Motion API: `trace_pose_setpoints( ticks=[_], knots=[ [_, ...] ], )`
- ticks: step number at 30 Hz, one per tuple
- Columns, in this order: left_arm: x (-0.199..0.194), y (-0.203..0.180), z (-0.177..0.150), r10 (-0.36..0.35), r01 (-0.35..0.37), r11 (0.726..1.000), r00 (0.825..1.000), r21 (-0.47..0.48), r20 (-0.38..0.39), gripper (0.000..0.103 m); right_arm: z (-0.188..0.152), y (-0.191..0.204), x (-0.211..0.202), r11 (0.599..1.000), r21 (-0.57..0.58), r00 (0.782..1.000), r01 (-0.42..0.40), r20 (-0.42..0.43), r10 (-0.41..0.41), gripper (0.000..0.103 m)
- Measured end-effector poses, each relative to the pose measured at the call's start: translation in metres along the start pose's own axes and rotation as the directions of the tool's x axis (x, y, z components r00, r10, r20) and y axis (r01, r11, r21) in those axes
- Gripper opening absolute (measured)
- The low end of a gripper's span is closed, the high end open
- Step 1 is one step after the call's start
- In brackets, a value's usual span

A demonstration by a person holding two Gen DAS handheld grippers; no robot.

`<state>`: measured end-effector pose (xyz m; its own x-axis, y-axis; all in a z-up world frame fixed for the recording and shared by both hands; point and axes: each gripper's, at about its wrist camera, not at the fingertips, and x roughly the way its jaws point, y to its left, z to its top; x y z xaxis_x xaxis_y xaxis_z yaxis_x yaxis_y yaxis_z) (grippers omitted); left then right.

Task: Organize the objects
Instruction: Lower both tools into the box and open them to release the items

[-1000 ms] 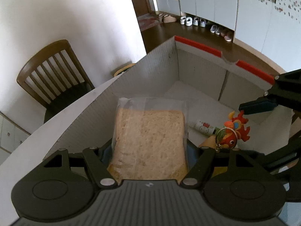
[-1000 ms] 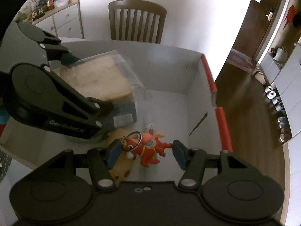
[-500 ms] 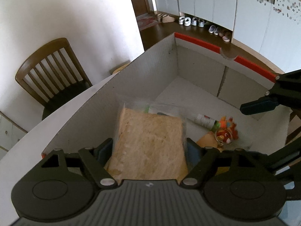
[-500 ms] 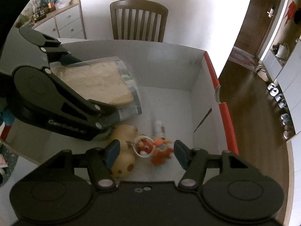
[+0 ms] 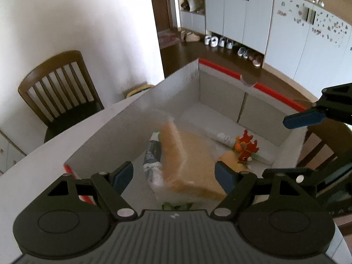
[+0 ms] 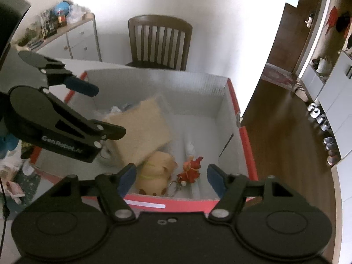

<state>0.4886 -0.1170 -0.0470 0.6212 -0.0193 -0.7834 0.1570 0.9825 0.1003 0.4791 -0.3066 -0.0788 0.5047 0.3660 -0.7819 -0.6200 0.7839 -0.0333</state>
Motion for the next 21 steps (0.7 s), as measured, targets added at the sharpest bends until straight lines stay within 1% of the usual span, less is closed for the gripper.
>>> trace_pose_setpoints(
  ticks=[8, 15, 21],
  knots=[
    [-0.048, 0.001, -0.01, -0.04, 0.042, 0.999, 0.996, -0.021, 0.076, 0.081, 0.001, 0.01, -0.041, 1.0, 0.022, 0.998, -0.008, 0.056, 0.007, 0.071],
    [-0.09, 0.003, -0.025, -0.07, 0.076, 0.996, 0.989, -0.048, 0.129, 0.081, 0.001, 0.032, -0.074, 0.999, 0.029, 0.995, -0.014, 0.1, 0.011, 0.072],
    [-0.122, 0.014, -0.048, -0.059, 0.073, 0.994, 0.986, -0.082, 0.158, 0.081, 0.001, 0.057, -0.093, 0.999, 0.048, 0.991, -0.017, 0.13, 0.011, 0.072]
  ],
)
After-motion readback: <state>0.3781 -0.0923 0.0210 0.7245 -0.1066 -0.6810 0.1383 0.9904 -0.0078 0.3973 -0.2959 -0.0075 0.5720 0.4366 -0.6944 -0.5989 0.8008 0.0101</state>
